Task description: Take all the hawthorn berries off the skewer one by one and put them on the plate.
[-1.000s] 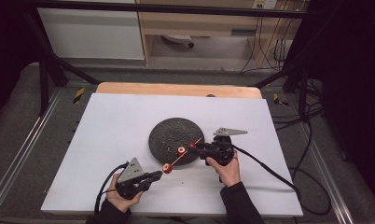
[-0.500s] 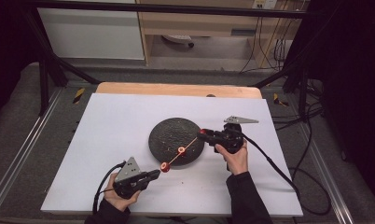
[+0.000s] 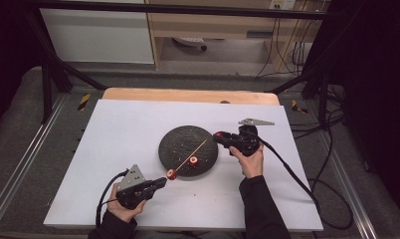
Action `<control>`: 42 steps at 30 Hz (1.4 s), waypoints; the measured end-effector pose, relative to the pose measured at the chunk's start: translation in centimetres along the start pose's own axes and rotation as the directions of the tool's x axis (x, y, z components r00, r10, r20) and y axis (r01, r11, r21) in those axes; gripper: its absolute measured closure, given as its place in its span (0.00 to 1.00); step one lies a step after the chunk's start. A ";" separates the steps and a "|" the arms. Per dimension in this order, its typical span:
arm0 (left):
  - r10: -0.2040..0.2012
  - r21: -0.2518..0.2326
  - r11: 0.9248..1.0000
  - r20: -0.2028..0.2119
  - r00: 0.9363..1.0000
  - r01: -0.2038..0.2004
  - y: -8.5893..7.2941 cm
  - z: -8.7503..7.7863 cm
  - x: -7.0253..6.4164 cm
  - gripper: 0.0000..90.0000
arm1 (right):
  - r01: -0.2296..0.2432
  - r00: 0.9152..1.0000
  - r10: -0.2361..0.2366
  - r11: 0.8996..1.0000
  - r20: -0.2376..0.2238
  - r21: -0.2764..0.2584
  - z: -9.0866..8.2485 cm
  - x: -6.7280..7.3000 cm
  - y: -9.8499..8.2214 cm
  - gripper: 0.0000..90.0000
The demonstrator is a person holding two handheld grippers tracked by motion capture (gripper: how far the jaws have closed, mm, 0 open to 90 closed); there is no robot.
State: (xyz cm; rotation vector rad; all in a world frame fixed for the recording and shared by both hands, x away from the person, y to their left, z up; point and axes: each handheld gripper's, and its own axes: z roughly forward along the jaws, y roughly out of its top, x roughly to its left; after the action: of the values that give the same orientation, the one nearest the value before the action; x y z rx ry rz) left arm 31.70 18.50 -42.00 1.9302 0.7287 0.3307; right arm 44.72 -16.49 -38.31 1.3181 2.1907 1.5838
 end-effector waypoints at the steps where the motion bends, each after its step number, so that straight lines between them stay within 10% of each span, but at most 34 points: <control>1: -0.001 0.000 1.000 0.000 1.000 0.001 0.0 0.0 0.0 0.98 | -0.001 1.000 0.001 1.000 0.002 0.008 0.4 0.0 -0.1 0.68; 25: -0.009 0.013 1.000 -0.003 1.000 0.009 -0.1 0.3 0.2 0.98 | 0.033 0.999 -0.034 0.990 0.005 0.141 6.9 0.5 -4.6 0.67; 34: -0.008 0.019 1.000 -0.004 1.000 0.008 -0.2 0.4 0.1 0.98 | 0.054 0.998 -0.057 0.988 0.010 0.145 6.4 0.6 -4.4 0.60; 42: -0.010 0.019 1.000 -0.008 1.000 0.010 -0.2 0.5 0.1 0.98 | 0.077 0.997 -0.075 0.991 -0.027 0.107 3.3 2.1 -4.1 0.33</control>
State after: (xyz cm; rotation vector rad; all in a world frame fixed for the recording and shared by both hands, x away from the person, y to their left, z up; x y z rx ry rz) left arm 31.99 18.25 -42.40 1.9437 0.7490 0.3262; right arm 43.00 -12.96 -42.33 1.2332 2.3413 1.4794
